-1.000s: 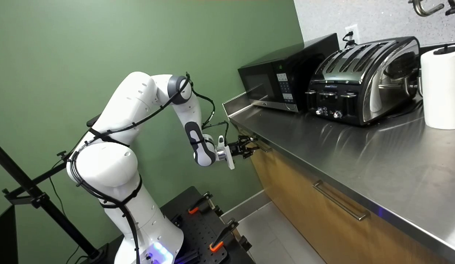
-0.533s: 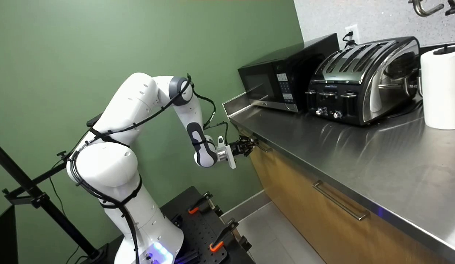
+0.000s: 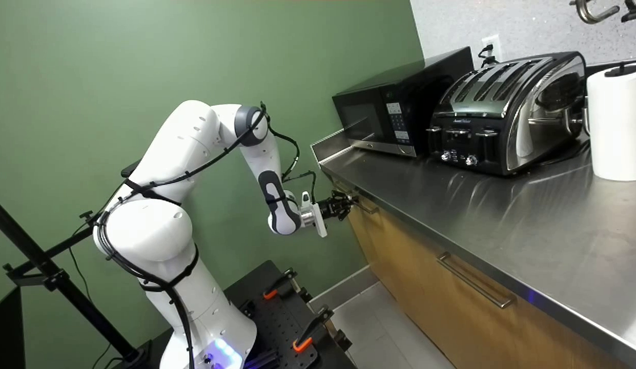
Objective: Open the second cabinet door from the left
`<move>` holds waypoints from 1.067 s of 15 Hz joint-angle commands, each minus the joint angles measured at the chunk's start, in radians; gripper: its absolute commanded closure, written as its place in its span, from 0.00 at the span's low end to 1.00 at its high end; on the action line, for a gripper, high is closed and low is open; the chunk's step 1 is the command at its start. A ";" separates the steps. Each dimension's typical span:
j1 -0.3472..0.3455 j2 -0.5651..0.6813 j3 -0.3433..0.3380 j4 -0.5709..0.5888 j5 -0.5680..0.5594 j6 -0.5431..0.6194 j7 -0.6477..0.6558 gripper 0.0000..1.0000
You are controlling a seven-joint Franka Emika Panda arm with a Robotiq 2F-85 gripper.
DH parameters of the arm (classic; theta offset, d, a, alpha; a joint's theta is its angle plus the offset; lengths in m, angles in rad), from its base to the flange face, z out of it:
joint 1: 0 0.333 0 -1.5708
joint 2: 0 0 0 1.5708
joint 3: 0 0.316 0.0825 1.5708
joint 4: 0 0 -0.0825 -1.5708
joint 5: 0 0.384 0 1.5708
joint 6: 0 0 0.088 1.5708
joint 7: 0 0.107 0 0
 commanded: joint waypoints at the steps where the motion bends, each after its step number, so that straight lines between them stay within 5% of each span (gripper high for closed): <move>1: -0.002 -0.052 0.070 -0.148 0.048 -0.038 0.032 0.97; 12: -0.047 -0.101 0.237 -0.383 0.452 -0.210 0.257 0.97; 13: -0.051 -0.108 0.241 -0.392 0.490 -0.205 0.278 0.94; 14: -0.053 -0.118 0.245 -0.401 0.527 -0.199 0.297 0.62; 16: -0.077 -0.154 0.254 -0.409 0.591 -0.175 0.330 0.56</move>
